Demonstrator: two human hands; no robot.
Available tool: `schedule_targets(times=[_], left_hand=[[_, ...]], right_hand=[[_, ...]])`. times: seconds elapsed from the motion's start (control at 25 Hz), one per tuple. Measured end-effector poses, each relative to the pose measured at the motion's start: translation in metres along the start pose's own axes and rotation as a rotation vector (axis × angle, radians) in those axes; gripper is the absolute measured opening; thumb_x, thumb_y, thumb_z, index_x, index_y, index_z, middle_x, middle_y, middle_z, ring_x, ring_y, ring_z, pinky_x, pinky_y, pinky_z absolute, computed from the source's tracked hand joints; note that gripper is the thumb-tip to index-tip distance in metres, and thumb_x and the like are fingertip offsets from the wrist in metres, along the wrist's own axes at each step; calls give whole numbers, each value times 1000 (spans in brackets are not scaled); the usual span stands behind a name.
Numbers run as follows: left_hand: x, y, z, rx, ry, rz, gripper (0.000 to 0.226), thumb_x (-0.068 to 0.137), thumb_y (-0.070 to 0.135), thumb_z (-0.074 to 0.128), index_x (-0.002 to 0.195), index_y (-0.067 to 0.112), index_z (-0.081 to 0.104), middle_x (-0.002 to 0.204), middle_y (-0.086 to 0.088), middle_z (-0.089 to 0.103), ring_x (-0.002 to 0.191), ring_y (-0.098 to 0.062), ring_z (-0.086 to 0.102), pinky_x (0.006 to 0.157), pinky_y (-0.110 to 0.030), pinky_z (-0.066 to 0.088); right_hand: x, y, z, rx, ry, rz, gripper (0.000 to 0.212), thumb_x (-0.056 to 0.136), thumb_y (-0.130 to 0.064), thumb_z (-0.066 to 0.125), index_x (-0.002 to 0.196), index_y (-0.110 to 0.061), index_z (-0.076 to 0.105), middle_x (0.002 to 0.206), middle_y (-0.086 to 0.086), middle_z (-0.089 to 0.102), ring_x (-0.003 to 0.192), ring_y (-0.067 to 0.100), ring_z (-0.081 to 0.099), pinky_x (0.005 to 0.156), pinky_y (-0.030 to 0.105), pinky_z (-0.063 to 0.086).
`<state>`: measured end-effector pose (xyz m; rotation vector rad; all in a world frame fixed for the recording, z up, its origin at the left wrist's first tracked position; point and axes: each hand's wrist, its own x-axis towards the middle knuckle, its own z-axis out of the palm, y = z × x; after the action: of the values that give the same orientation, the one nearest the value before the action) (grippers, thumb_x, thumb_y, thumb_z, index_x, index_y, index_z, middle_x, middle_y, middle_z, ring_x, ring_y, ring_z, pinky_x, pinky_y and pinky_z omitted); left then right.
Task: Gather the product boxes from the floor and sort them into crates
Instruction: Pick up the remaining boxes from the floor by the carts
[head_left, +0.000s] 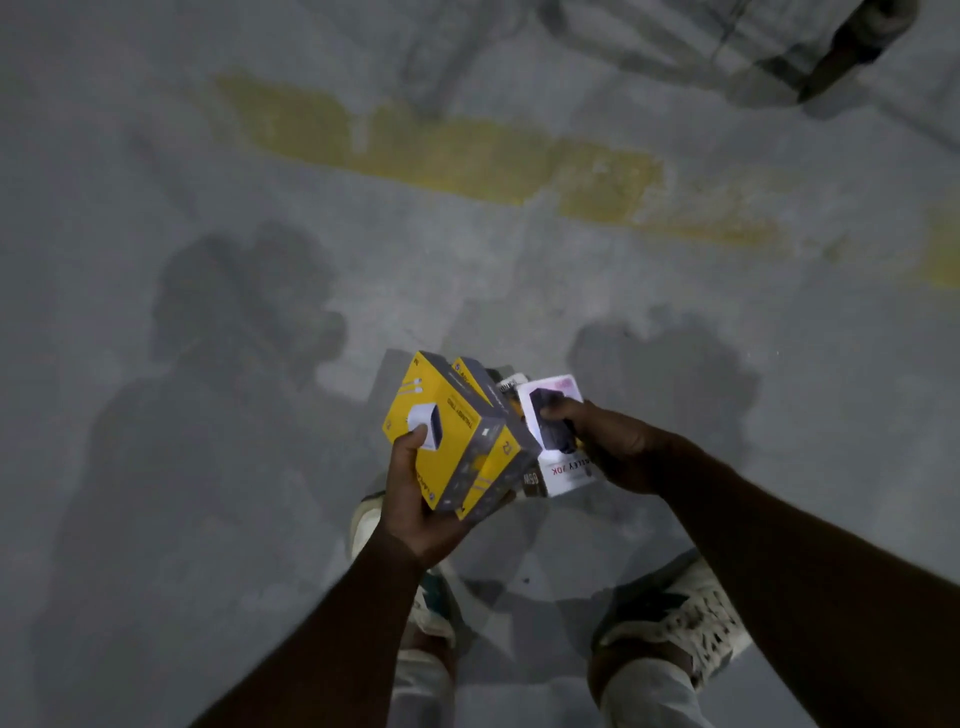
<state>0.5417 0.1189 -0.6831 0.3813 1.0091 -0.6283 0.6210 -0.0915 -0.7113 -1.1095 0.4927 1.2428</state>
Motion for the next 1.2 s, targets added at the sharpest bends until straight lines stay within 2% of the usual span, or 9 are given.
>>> schedule_targets(times=[0.08, 0.2, 0.32, 0.4, 0.6, 0.76, 0.84, 0.96, 1.2], left_hand=[[-13, 12, 7, 48, -14, 11, 68, 91, 55, 43, 147, 17, 46, 150, -14, 47, 134, -39, 48, 111, -49, 39], [-39, 32, 37, 80, -10, 56, 64, 94, 54, 38, 145, 17, 50, 147, -14, 50, 129, -38, 53, 102, -49, 46], [-89, 60, 83, 94, 20, 141, 64, 93, 58, 39, 137, 16, 59, 141, -12, 57, 120, -34, 61, 114, -48, 33], [-133, 83, 114, 82, 2, 204, 64, 93, 57, 41, 137, 15, 59, 141, -13, 57, 120, -35, 60, 117, -49, 28], [-295, 139, 180, 84, -63, 292, 68, 82, 50, 61, 140, 16, 55, 146, -15, 51, 138, -36, 44, 120, -54, 22], [-463, 156, 212, 94, -69, 411, 64, 85, 50, 57, 138, 15, 58, 143, -16, 54, 138, -38, 44, 119, -56, 23], [-543, 152, 215, 55, -95, 501, 68, 83, 50, 61, 140, 14, 55, 145, -16, 52, 138, -38, 44, 118, -58, 24], [-649, 135, 205, 1, -82, 686, 78, 69, 45, 80, 137, 13, 59, 141, -18, 55, 131, -38, 51, 116, -61, 26], [-811, 58, 140, -252, -70, 1051, 75, 68, 38, 85, 135, 14, 61, 137, -19, 59, 122, -39, 60, 101, -62, 44]], right_hand=[[-8, -11, 9, 33, 14, -33, 22, 95, -25, 53, 114, -19, 63, 102, 9, 71, 93, 23, 66, 83, 39, 51], [-27, -45, 28, 80, 29, -71, 21, 89, -28, 62, 107, -17, 66, 99, 16, 71, 88, 30, 66, 88, 55, 47], [-58, -99, 60, 170, -10, -80, 67, 74, -34, 70, 135, -14, 52, 133, 24, 56, 118, 42, 54, 102, 62, 38], [-87, -142, 91, 186, -70, -121, 76, 71, -36, 74, 140, -17, 48, 137, 21, 55, 123, 43, 51, 105, 64, 35], [-207, -251, 198, 140, -129, -88, 53, 82, -28, 61, 131, -8, 59, 129, 20, 61, 100, 33, 66, 101, 53, 45], [-317, -318, 309, 41, -226, -74, 44, 77, -26, 64, 117, -9, 66, 107, 16, 71, 85, 29, 72, 84, 42, 56], [-364, -336, 371, -34, -273, -94, 55, 68, -28, 76, 118, -8, 66, 111, 17, 71, 90, 30, 71, 87, 45, 56], [-416, -349, 457, -184, -405, -74, 88, 51, -27, 91, 130, -5, 60, 132, 23, 58, 111, 38, 59, 108, 60, 36], [-491, -316, 618, -470, -656, -13, 81, 47, -29, 93, 121, -9, 67, 123, 22, 64, 101, 37, 65, 106, 60, 38]])
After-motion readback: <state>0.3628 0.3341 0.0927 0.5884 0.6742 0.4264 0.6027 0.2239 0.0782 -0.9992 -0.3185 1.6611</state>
